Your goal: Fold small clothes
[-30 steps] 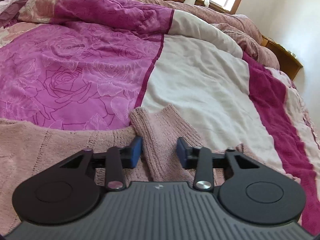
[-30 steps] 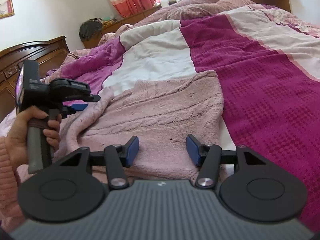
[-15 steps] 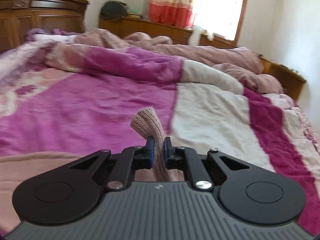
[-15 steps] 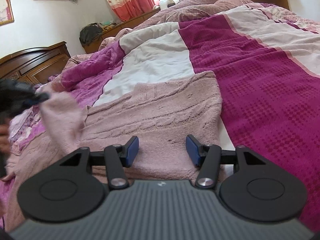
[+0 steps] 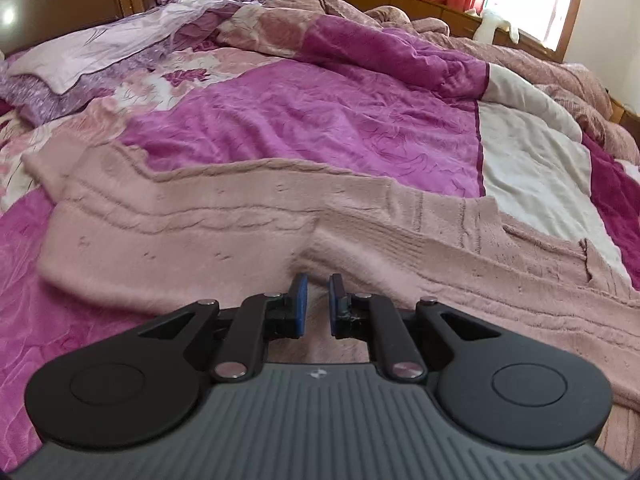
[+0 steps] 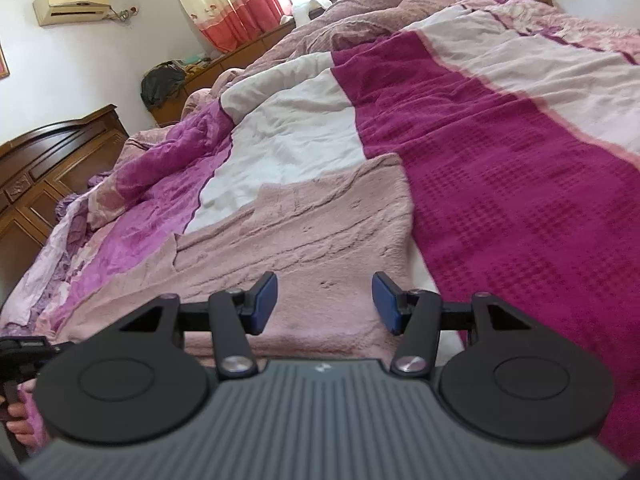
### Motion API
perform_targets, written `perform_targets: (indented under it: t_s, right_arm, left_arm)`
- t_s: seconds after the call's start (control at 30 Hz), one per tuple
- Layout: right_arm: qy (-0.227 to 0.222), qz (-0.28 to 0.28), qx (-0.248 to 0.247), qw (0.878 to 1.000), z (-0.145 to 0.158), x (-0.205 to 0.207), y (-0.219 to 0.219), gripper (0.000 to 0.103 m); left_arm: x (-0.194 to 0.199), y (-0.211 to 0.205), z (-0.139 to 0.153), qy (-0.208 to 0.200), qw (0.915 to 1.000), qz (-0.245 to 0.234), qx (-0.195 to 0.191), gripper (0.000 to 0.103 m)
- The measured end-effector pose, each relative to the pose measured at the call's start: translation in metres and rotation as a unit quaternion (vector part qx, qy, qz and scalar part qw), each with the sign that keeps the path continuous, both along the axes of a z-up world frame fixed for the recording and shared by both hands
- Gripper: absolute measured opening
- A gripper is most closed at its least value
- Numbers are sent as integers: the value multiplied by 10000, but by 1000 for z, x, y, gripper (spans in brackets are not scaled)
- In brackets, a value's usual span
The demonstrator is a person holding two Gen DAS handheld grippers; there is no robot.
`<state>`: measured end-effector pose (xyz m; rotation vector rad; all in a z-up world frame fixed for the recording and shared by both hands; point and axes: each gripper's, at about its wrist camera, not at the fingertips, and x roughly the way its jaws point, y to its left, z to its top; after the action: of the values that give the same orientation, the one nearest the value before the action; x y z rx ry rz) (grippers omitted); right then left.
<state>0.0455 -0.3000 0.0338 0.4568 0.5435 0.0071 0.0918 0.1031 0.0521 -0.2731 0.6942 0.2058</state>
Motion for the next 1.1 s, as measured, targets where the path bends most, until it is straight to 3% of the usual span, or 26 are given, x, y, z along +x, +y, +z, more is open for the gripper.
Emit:
perform_targets:
  t_s: [0.13, 0.37, 0.43, 0.47, 0.53, 0.8, 0.97, 1.1]
  right_arm:
    - [7, 16, -27, 10000, 6, -9, 0, 56]
    - [-41, 112, 14, 9999, 16, -21, 5, 57]
    - [-65, 149, 24, 9999, 20, -23, 7, 57]
    - [-70, 162, 17, 9998, 21, -25, 8, 62]
    - [-102, 186, 1, 9998, 23, -29, 11, 67]
    - [-90, 348, -76, 9993, 27, -44, 25, 67]
    - [-170, 489, -267, 9983, 32, -51, 38, 67]
    - [-145, 570, -510, 9970, 33, -53, 49, 67]
  left_arm:
    - [-18, 10, 7, -42, 10000, 20, 74, 13]
    - [-46, 45, 29, -174, 9987, 421, 236, 52]
    - [-51, 62, 35, -198, 9974, 642, 267, 55]
    - [-53, 71, 37, -207, 9965, 757, 275, 57]
    - [-55, 92, 41, -182, 9935, 1093, 272, 58]
    - [-44, 176, 38, -117, 9776, 2090, 197, 58]
    - [-20, 216, 10, 199, 9721, 2292, -451, 58]
    - [-4, 225, -8, 149, 9686, 2454, -357, 58]
